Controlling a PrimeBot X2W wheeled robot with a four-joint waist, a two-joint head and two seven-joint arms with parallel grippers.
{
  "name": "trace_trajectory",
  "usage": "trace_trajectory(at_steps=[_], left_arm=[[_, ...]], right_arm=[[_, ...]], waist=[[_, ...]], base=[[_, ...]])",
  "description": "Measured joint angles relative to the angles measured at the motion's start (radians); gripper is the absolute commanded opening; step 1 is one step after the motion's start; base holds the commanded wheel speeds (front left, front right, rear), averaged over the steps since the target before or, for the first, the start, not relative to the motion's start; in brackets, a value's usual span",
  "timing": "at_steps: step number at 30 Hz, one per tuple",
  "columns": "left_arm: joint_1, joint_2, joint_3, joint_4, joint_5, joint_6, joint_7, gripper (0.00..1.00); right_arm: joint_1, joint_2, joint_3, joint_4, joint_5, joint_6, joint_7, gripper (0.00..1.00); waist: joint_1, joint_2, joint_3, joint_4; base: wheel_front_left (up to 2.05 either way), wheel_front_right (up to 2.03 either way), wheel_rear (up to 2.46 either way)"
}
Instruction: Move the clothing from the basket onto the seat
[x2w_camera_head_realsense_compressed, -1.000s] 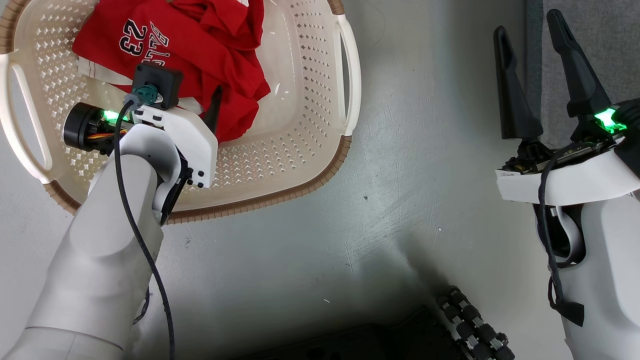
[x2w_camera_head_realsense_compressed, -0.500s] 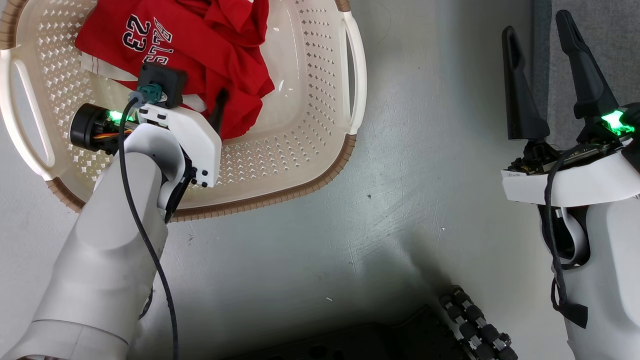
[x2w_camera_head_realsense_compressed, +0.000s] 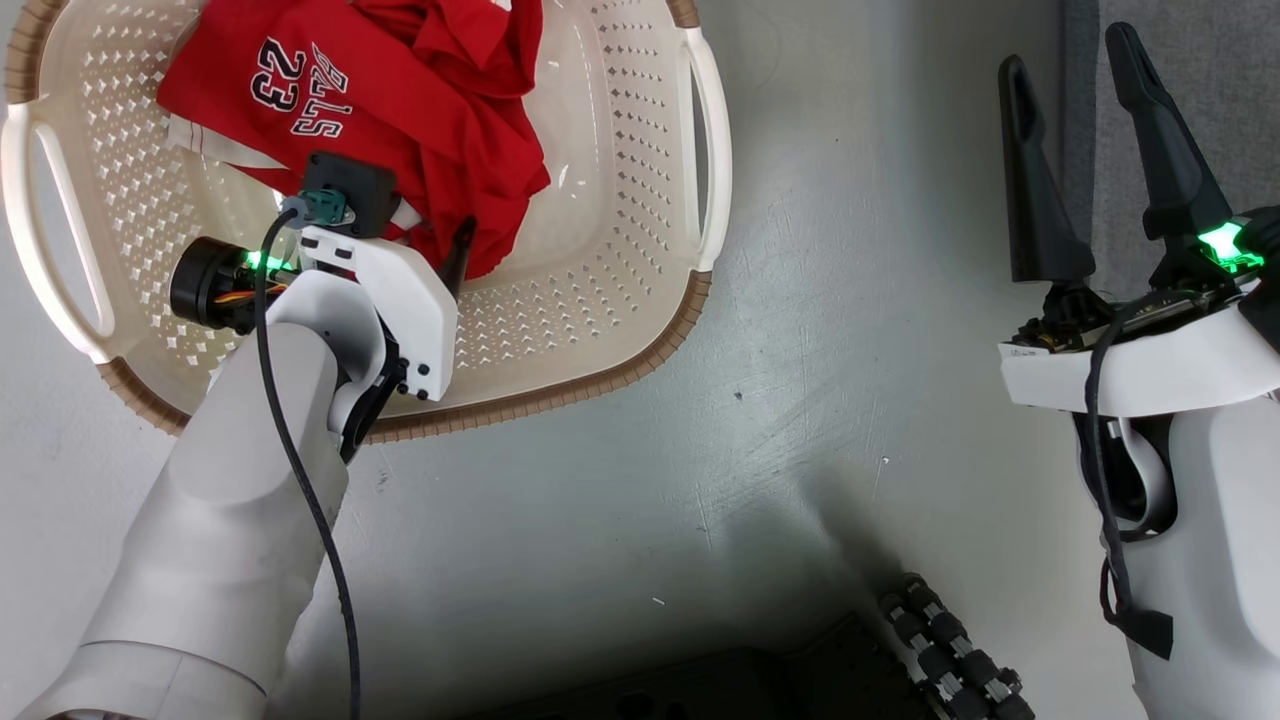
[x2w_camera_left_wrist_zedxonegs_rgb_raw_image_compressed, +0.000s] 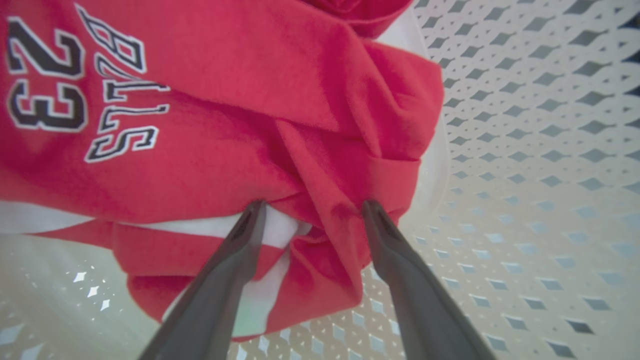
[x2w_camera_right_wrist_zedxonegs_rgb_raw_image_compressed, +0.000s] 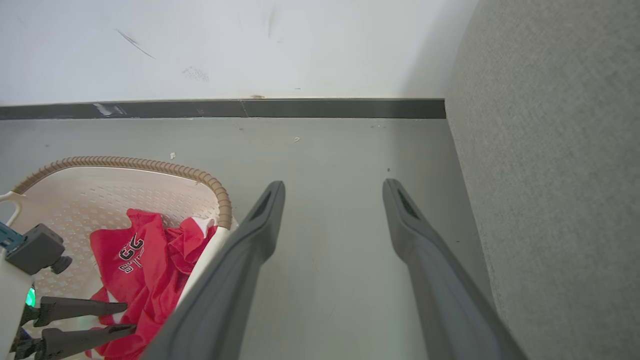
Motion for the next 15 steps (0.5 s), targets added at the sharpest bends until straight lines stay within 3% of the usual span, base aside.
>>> trace_trajectory(at_steps=[9,10,11,12,15], left_arm=[[-0.014,0.000,-0.009,0.028,-0.001,-0.007,-0.002,0.98],[-0.016,0.000,-0.010,0.031,-0.001,-0.007,-0.003,0.93],[-0.018,0.000,-0.011,0.034,-0.001,-0.007,-0.003,0.69],[-0.020,0.000,-0.013,0.036,-0.001,-0.007,-0.003,0.57],[-0.026,0.001,-0.015,0.039,-0.001,-0.007,-0.012,0.31]], right_arm=[[0.031,0.000,0.001,-0.004,0.002,0.000,0.000,1.00],[0.033,0.000,0.000,-0.004,0.002,0.000,0.000,1.00],[0.034,0.000,0.000,-0.004,0.002,0.000,0.000,1.00],[0.034,0.000,0.000,-0.005,0.002,0.000,0.000,1.00],[0.034,0.000,-0.001,-0.005,0.002,0.000,0.000,1.00]], waist=[[0.0000,0.0000,-0.003,-0.010],[0.0000,0.0000,-0.004,-0.011],[0.0000,0.0000,-0.004,-0.012],[0.0000,0.0000,-0.004,-0.013],[0.0000,0.0000,-0.006,-0.015]], base=[[0.00,0.00,0.00],[0.00,0.00,0.00],[0.00,0.00,0.00],[0.00,0.00,0.00],[0.00,0.00,0.00]])
